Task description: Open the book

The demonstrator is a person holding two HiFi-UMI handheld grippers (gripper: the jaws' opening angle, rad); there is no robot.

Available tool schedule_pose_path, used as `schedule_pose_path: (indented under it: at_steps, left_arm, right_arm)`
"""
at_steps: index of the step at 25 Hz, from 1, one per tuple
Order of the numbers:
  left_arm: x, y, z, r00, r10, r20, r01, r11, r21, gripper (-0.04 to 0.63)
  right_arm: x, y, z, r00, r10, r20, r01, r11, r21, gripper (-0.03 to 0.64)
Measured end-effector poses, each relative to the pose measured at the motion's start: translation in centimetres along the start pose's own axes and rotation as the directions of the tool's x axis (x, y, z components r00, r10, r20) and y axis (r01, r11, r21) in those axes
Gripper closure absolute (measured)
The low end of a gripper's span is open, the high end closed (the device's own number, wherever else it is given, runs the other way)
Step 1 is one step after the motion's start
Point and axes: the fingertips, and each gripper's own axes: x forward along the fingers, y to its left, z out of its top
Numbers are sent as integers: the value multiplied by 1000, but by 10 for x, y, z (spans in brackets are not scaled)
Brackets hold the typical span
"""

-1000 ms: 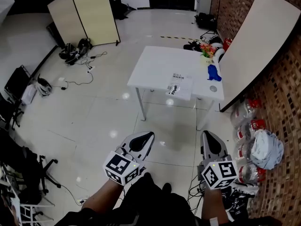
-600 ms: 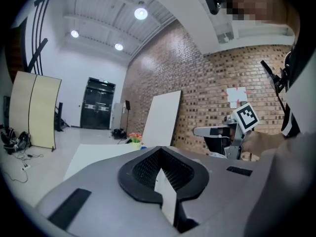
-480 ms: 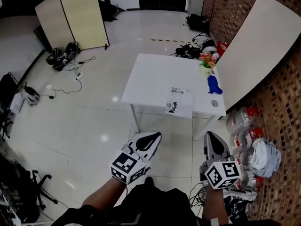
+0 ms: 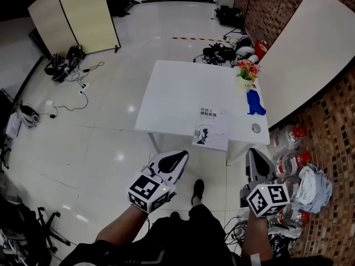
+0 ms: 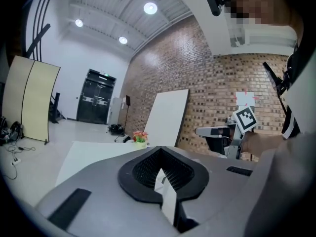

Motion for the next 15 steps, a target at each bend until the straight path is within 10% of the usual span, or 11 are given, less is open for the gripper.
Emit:
schedule_pose_path:
  at_steps: [15]
  left_arm:
    - [177,111,16,993,85,-80,-87,996,-27,600]
  right_arm:
    - [188,-119,15,995,95,-29,-94,995,39,615]
